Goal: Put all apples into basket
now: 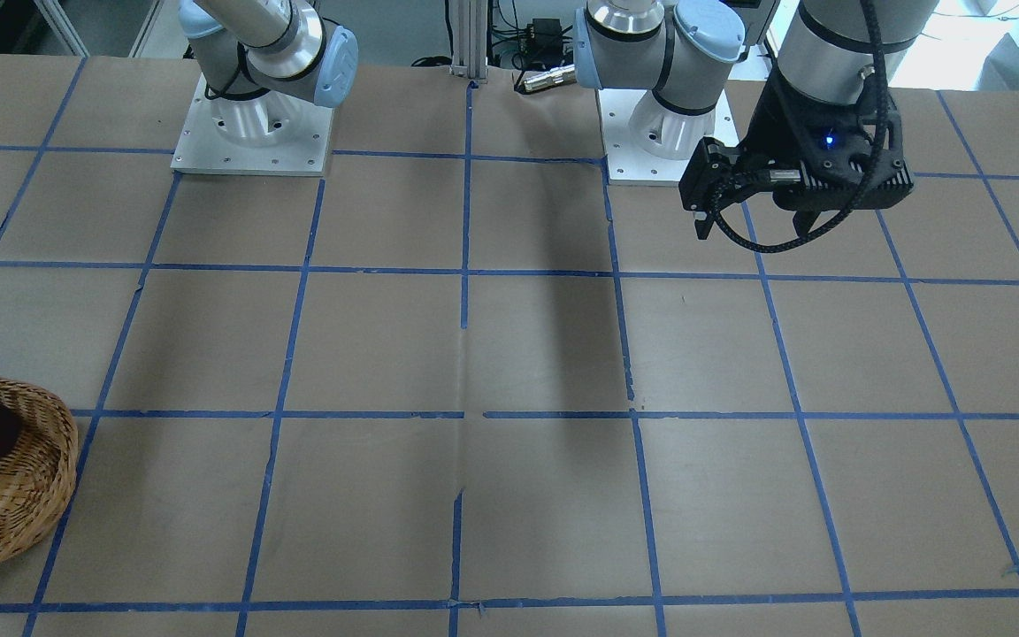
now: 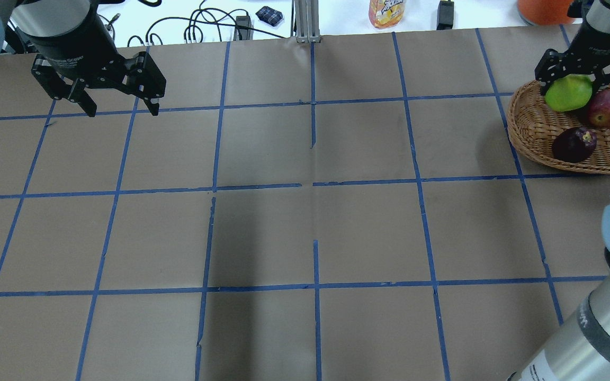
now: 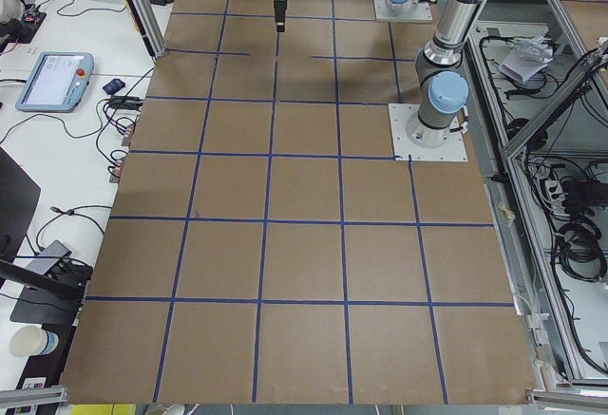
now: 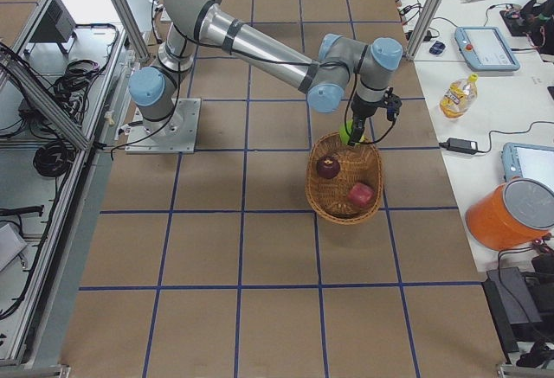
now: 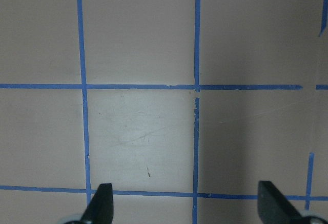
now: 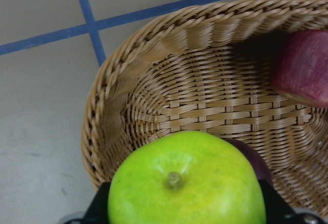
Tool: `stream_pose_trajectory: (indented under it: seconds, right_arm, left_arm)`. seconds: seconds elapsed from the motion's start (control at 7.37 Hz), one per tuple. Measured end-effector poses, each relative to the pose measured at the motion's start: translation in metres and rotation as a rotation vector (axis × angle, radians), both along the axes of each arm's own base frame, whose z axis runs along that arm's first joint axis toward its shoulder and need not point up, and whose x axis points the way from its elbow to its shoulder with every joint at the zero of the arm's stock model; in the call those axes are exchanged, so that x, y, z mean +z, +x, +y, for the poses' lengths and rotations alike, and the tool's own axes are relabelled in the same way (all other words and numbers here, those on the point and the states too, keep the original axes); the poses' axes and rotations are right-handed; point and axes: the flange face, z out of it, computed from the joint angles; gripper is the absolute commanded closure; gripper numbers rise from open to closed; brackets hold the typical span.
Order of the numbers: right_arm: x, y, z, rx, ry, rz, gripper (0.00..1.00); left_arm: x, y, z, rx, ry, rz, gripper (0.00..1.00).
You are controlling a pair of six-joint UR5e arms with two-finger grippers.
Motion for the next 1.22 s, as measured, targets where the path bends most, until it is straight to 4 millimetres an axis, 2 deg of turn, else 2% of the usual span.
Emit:
stream_pose_trajectory:
  seconds: [0.14, 0.27, 0.41, 0.95, 1.09, 1.22]
  right_arm:
    - [-0.011, -0.006, -0.002, -0.004, 0.006, -0.001, 0.37]
    - [-0.022, -0.009, -0.005, -0.007, 0.011, -0.004, 0.15]
    - [-0.028, -0.010, -0.008, -0.008, 0.004, -0.003, 0.01]
    - [-0.039, -0.013, -0.016, -0.012, -0.027, 0.003, 0.00]
    - [-0.033, -0.012, -0.014, -0.017, -0.024, -0.001, 0.00]
    - [-0.014, -0.008, -0.008, -0.020, -0.013, -0.008, 0.00]
  left_arm:
    - [0.001, 0.000, 0.000, 0.000, -0.004, 0.000, 0.00]
    - [0.004, 0.000, 0.000, 0.001, -0.010, 0.001, 0.00]
    - [0.007, 0.001, -0.002, 0.003, -0.017, 0.001, 0.00]
    - [0.008, 0.003, -0.005, 0.006, -0.019, -0.001, 0.00]
    - [0.006, 0.003, -0.005, 0.006, -0.015, -0.001, 0.00]
    - [0.005, 0.003, -0.005, 0.006, -0.013, 0.000, 0.00]
